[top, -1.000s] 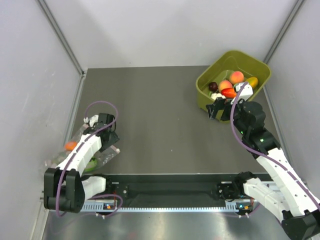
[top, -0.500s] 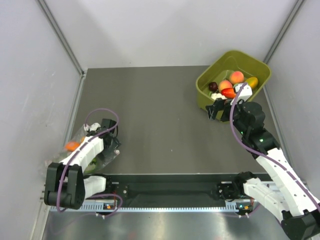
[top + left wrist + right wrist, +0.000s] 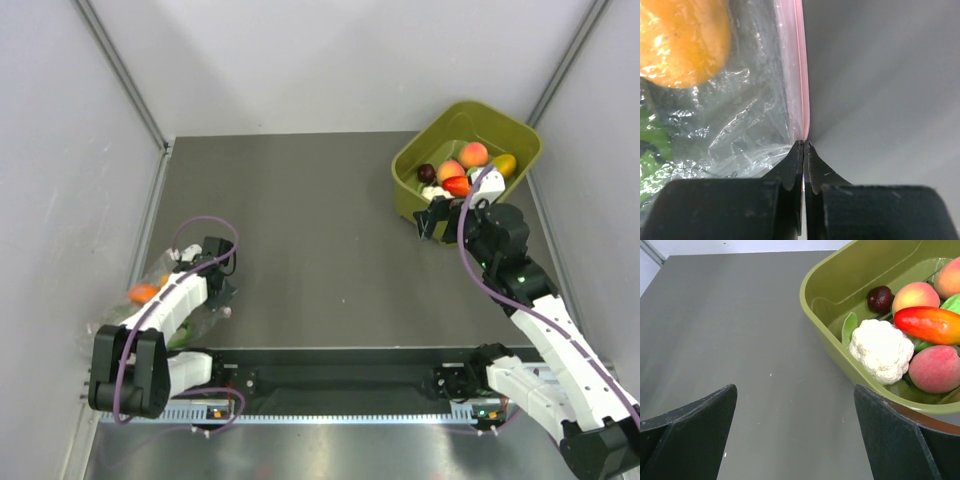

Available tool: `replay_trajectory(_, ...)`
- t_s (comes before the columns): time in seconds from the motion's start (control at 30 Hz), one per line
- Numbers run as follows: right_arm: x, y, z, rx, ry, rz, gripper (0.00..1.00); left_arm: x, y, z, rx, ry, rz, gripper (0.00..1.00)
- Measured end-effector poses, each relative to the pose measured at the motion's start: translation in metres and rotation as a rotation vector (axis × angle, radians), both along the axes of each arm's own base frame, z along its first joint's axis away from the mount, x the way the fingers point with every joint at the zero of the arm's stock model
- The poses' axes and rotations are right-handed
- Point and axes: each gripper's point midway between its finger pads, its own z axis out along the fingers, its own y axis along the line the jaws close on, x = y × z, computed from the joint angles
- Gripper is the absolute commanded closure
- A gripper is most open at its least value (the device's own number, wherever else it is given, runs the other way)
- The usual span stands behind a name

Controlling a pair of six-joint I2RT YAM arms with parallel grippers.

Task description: Open the zip-top bag and remove the fake food

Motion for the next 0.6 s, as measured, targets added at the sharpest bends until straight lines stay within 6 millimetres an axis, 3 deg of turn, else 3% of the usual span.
replay_trajectory(0.2, 0.001, -0.001, -0.002, -0.001, 0.006, -0.004, 0.0, 0.004, -0.014, 0.01, -0.041, -0.037, -0.091, 1.0)
replay_trajectory(0.37, 0.002, 0.0, -0.005, -0.002, 0.01, -0.003, 0.0, 0.02, -0.033, 0.03, -0.082, -0.097, -0.201, 1.0)
replay_trajectory(0.6, 0.006, 0.001, -0.013, -0.008, 0.036, -0.003, 0.0, 0.06, -0.092, 0.065, -0.082, -0.174, -0.489, 1.0)
